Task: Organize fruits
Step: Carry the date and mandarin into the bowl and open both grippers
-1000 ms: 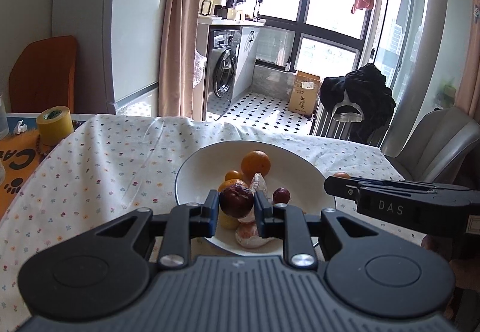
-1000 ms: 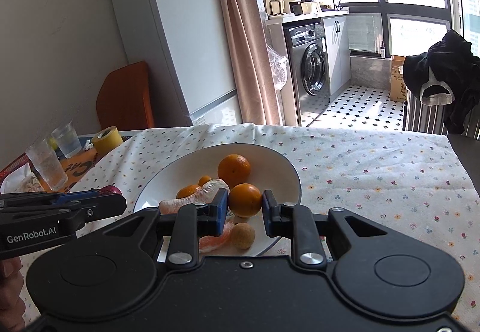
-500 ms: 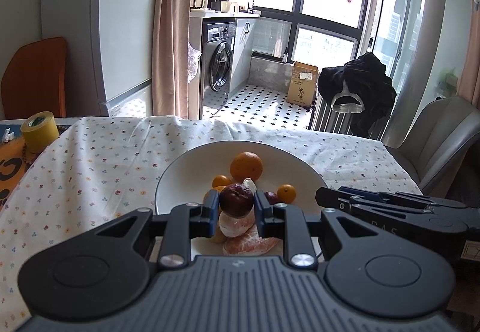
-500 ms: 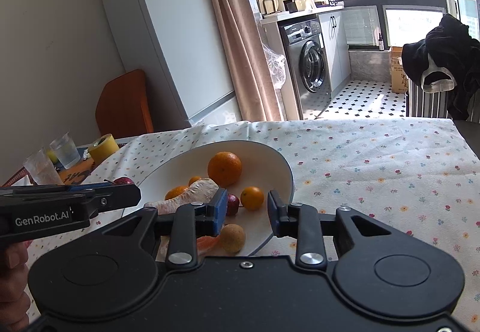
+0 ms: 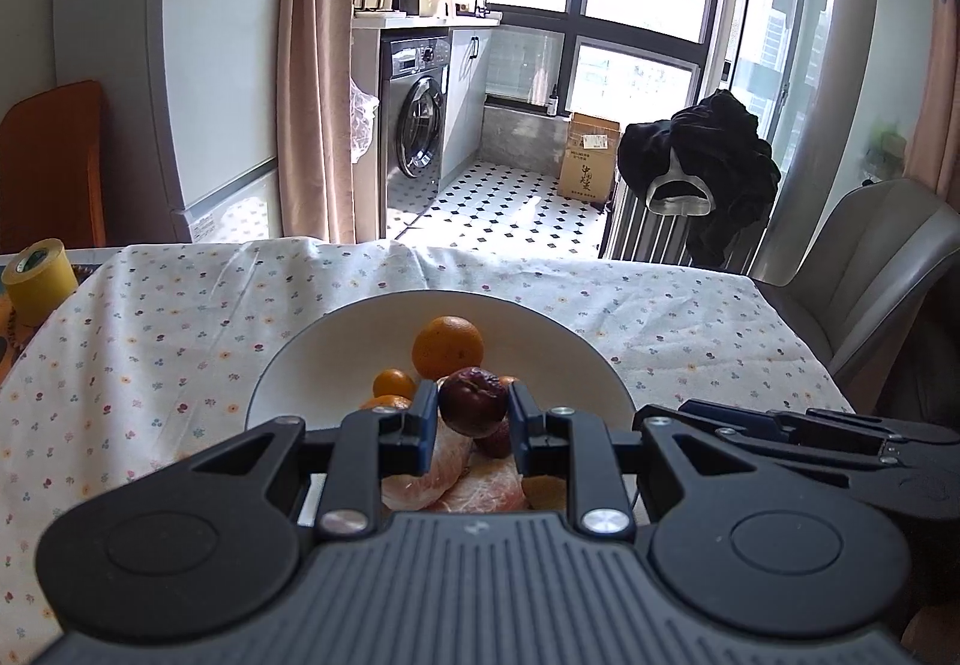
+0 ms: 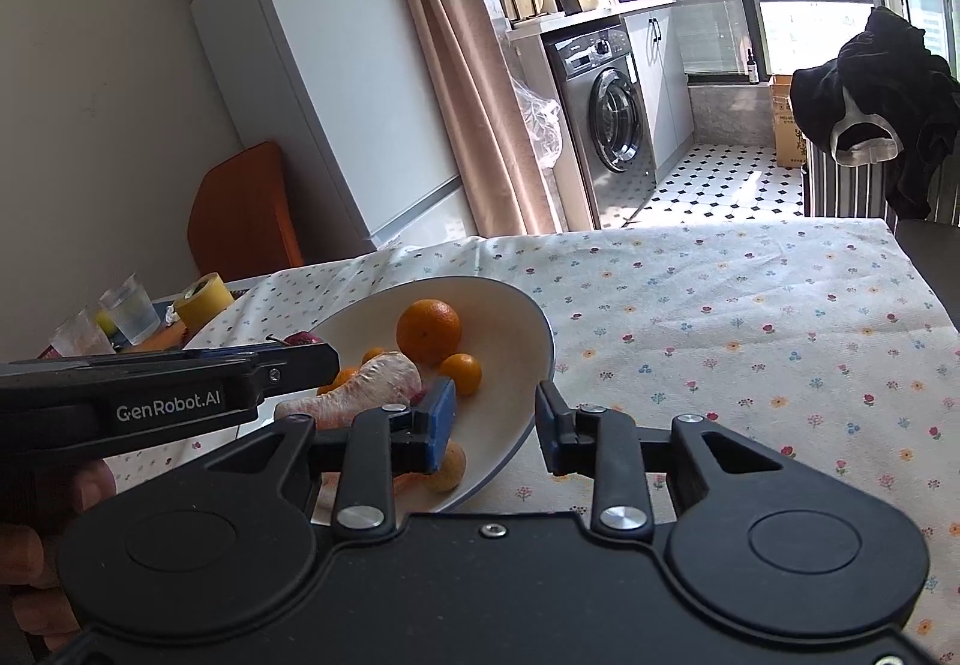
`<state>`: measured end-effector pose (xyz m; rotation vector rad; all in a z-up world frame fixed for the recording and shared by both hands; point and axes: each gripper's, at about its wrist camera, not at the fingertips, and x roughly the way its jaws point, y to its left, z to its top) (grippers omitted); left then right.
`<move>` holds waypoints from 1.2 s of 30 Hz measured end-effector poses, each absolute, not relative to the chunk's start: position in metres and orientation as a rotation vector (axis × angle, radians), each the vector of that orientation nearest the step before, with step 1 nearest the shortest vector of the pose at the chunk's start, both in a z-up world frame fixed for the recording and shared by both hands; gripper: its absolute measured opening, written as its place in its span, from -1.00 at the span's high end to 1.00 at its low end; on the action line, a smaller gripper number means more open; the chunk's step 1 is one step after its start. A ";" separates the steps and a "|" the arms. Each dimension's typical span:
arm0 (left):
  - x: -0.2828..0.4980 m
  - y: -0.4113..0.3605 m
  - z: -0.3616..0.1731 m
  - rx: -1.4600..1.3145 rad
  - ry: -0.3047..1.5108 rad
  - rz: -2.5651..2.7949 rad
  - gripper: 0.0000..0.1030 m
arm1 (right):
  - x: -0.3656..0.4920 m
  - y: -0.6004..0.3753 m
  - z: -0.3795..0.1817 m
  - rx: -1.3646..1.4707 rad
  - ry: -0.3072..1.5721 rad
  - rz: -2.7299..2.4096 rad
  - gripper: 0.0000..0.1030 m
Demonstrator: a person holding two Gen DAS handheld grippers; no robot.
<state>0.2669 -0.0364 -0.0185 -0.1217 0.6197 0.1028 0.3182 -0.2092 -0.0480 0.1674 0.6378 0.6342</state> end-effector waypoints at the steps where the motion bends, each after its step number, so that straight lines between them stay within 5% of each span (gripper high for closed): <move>1: 0.269 -0.038 -0.019 -0.121 0.621 0.100 0.55 | 0.319 -0.210 -0.048 0.169 0.640 0.633 0.40; 21: 0.245 -0.024 -0.020 -0.163 0.638 0.163 0.23 | 0.317 -0.211 -0.045 0.164 0.639 0.638 0.24; 36: 0.201 -0.008 -0.005 -0.186 0.611 0.181 -0.42 | 0.288 -0.202 -0.026 0.120 0.626 0.647 -0.18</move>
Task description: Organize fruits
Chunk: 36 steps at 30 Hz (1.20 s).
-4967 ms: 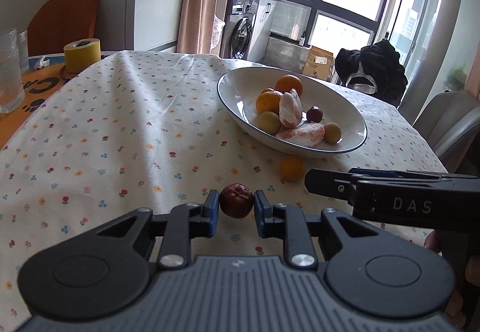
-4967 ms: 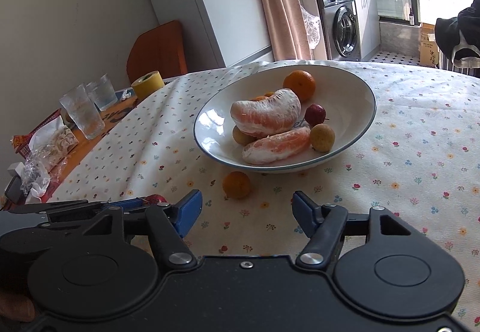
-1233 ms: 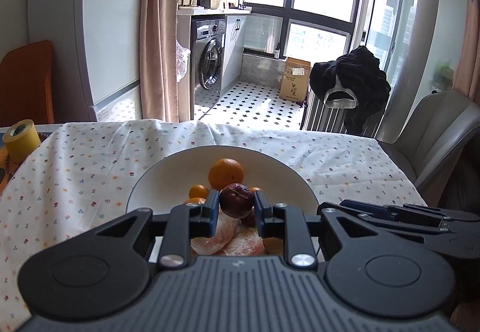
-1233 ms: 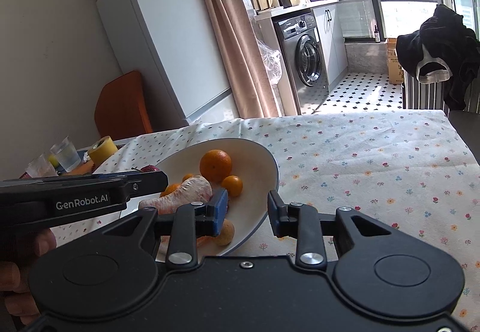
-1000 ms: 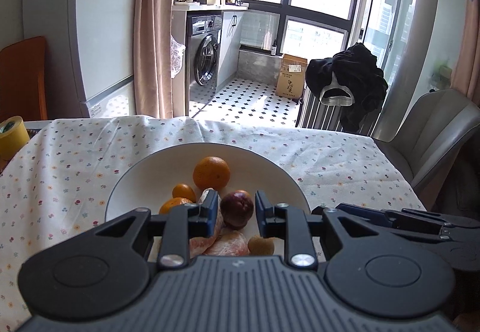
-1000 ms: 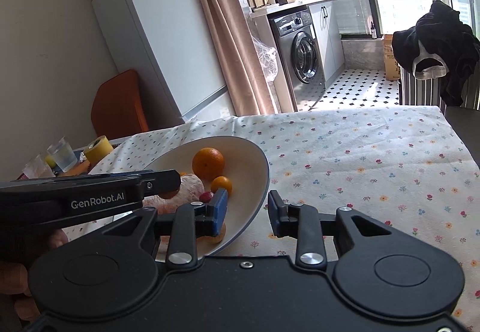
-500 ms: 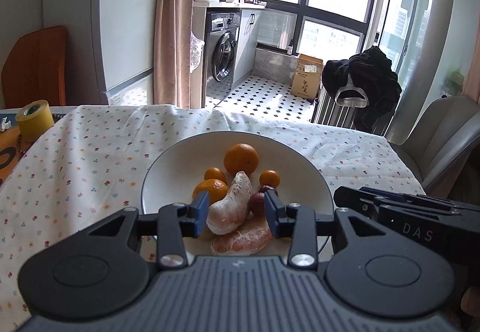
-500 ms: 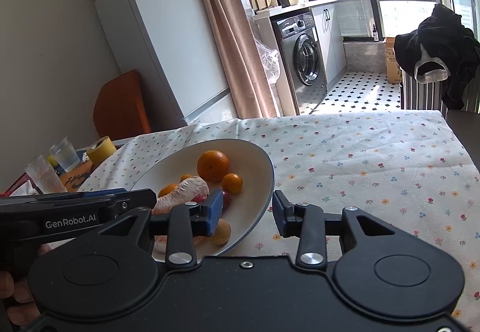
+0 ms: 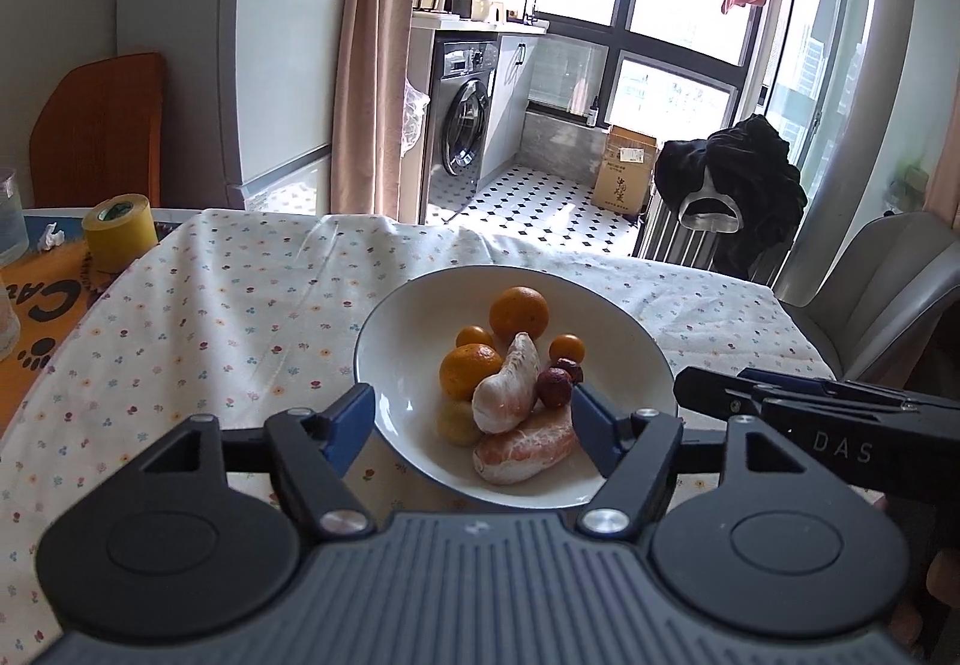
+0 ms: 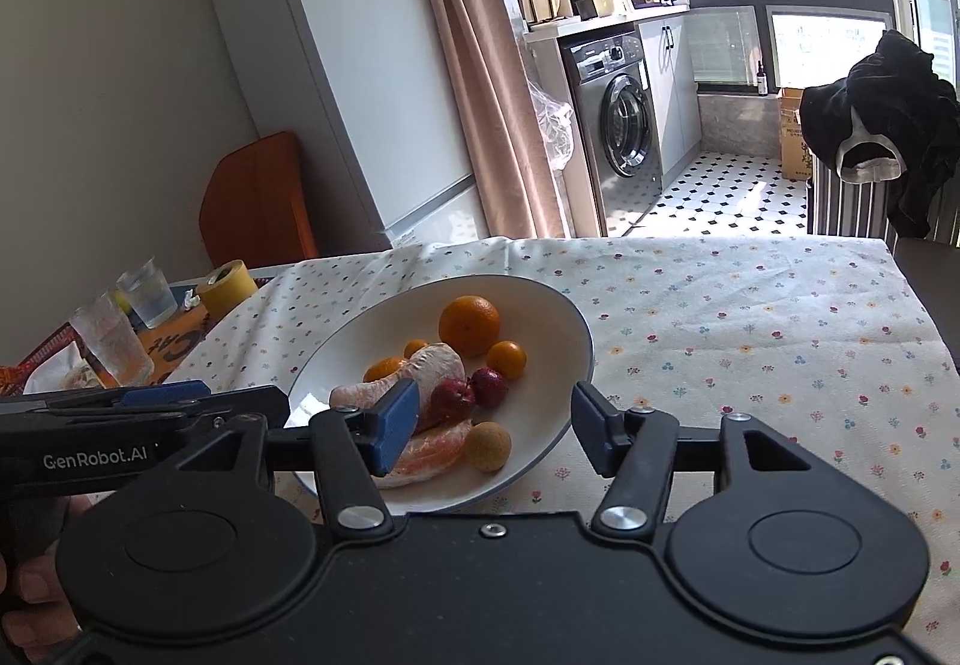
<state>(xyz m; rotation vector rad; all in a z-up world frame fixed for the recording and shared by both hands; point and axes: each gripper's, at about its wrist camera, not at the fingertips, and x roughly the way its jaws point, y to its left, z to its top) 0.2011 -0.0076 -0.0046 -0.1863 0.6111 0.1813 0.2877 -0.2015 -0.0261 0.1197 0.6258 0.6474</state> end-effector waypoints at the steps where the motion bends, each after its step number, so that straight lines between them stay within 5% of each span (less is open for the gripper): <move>1: 0.198 -0.007 -0.004 -0.186 0.612 0.180 -0.48 | 0.285 -0.202 -0.025 0.118 0.624 0.647 -0.22; 6: 0.185 -0.003 -0.003 -0.187 0.613 0.185 -0.67 | 0.271 -0.203 -0.020 0.105 0.606 0.649 -0.57; 18: 0.149 0.006 0.002 -0.204 0.601 0.217 -0.92 | 0.241 -0.211 -0.010 0.097 0.588 0.655 -0.94; 36: 0.090 0.022 0.010 -0.210 0.570 0.203 -0.99 | 0.194 -0.211 0.007 0.054 0.598 0.662 -1.00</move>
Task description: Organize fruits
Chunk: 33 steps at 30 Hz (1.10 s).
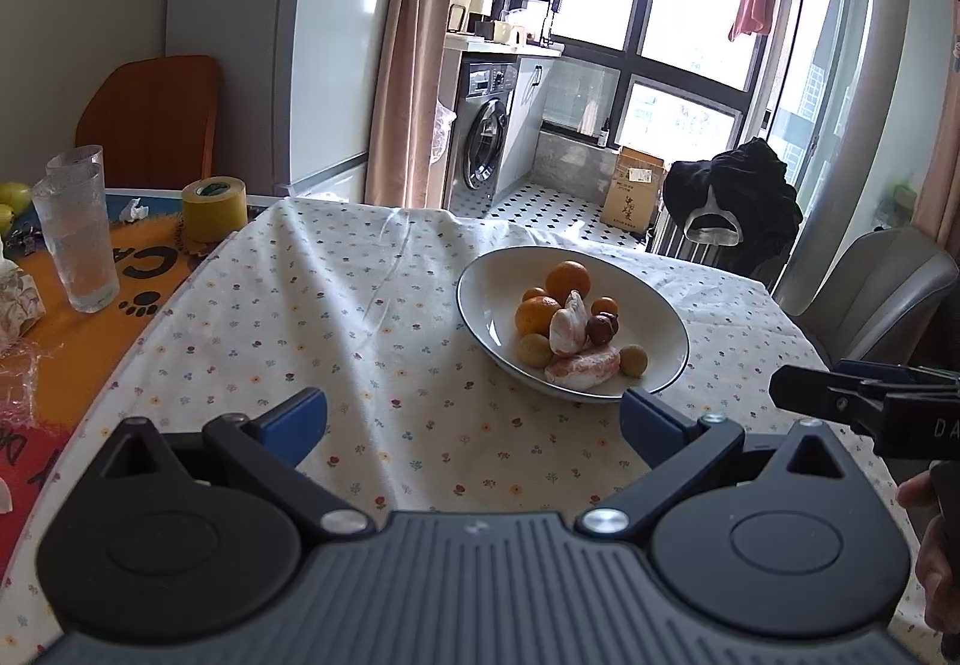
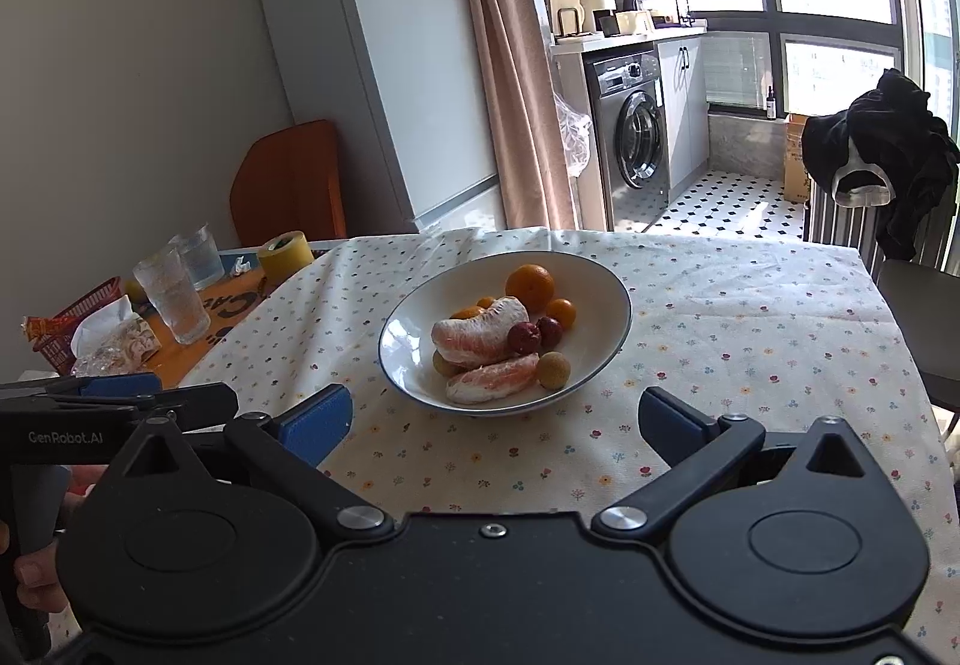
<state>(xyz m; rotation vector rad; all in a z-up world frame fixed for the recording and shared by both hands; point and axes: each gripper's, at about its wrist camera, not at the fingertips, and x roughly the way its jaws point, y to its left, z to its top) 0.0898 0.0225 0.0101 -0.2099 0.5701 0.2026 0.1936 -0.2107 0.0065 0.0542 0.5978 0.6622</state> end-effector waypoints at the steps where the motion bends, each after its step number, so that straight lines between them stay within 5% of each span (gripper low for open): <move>1: 0.087 0.023 0.011 -0.210 0.571 0.203 -0.99 | 0.190 -0.211 0.008 0.050 0.596 0.666 -1.00; 33: 0.015 0.004 0.035 -0.124 0.558 0.156 -0.99 | 0.115 -0.238 0.043 0.054 0.566 0.704 -1.00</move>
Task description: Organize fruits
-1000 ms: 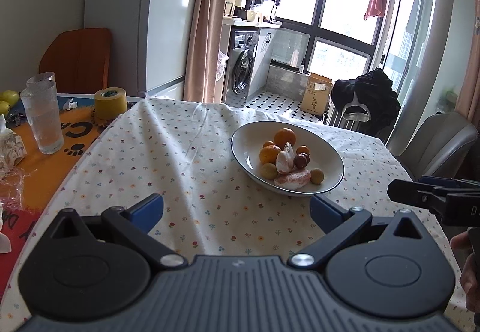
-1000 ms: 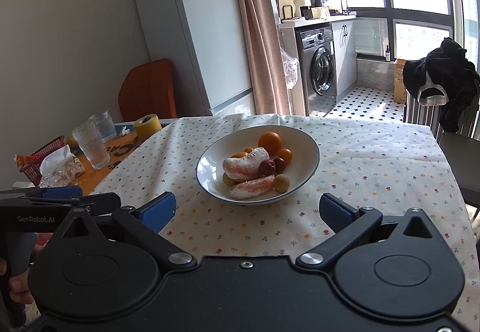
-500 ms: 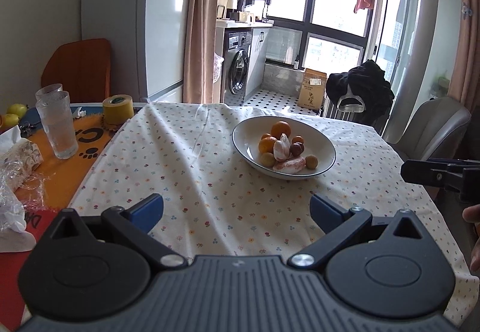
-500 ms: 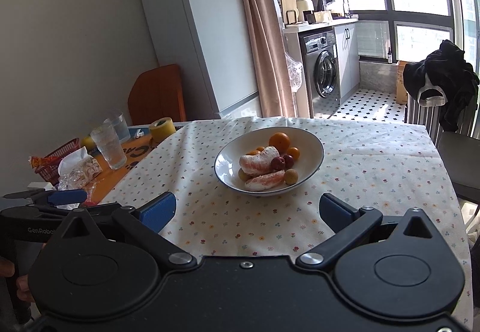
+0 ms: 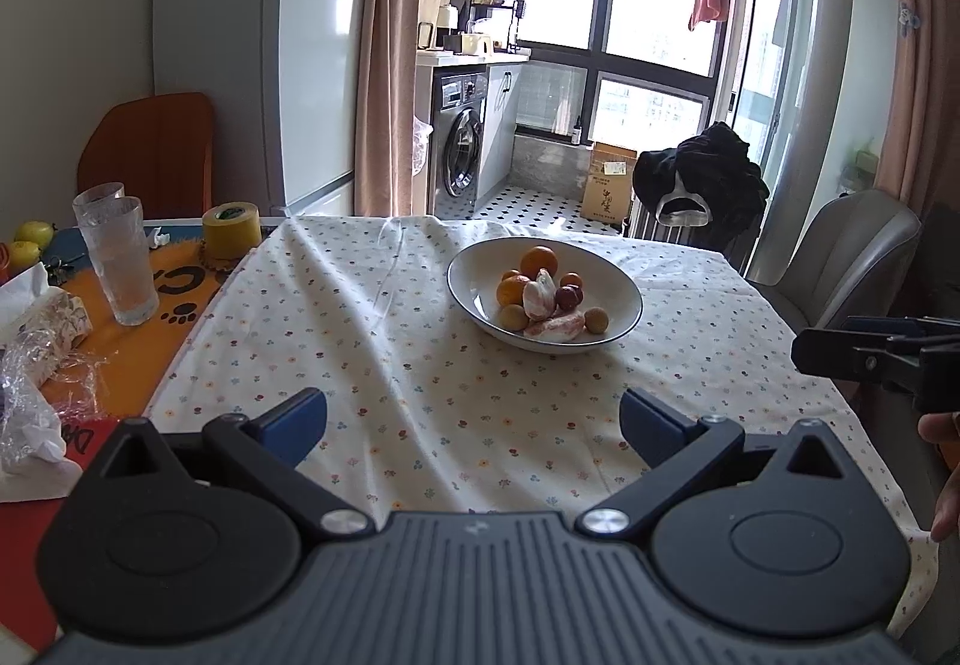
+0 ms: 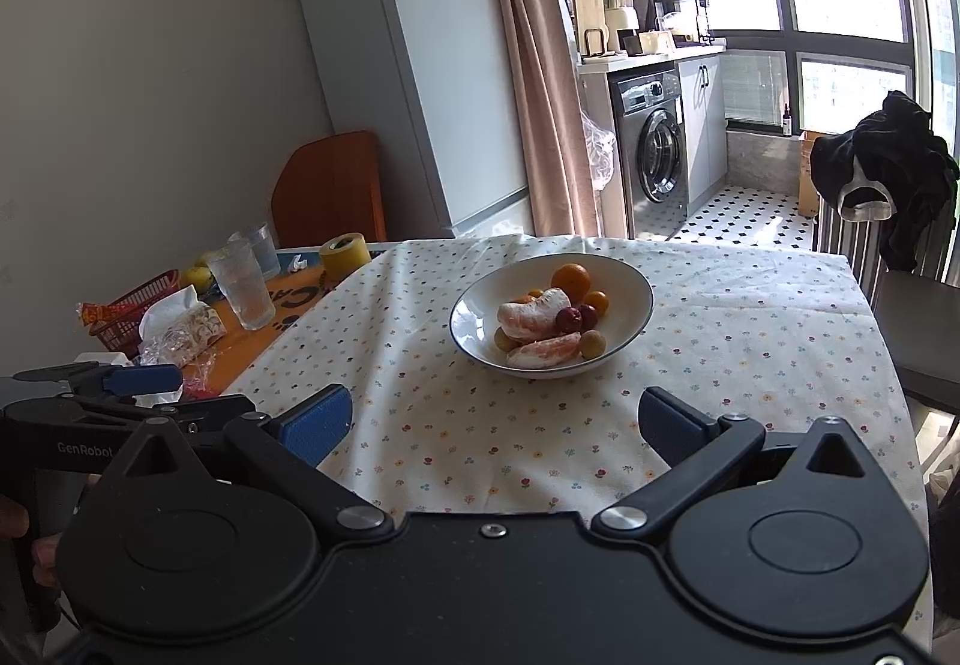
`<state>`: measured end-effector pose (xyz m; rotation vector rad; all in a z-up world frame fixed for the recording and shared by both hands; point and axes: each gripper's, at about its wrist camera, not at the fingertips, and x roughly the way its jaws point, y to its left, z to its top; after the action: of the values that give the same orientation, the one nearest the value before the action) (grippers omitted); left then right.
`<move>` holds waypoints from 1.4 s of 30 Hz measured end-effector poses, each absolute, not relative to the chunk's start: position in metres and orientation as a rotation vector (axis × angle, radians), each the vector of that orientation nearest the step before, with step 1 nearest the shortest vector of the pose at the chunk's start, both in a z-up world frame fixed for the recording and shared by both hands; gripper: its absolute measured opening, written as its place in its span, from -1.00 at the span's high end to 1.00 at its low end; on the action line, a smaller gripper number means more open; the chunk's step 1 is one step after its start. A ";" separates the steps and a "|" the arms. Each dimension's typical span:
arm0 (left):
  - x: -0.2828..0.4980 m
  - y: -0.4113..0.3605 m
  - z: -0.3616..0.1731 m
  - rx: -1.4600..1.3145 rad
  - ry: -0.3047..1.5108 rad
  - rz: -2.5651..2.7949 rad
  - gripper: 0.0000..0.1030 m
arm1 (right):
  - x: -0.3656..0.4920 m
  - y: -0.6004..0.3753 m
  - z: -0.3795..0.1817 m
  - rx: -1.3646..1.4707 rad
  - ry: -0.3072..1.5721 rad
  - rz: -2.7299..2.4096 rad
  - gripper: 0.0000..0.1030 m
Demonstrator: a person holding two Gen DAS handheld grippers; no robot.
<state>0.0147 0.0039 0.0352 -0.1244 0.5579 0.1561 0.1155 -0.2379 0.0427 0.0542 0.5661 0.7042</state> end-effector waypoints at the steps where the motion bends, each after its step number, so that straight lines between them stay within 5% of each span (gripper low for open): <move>1: 0.014 0.004 0.035 -0.126 0.558 0.156 -0.99 | 0.115 -0.238 0.043 0.055 0.565 0.703 -1.00; 42: 0.006 0.007 0.037 -0.136 0.555 0.156 -0.99 | 0.108 -0.235 0.044 0.034 0.574 0.716 -1.00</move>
<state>0.0059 0.0067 0.0368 -0.1361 0.5555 0.1561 0.1075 -0.2346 0.0440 0.0343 0.5743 0.7160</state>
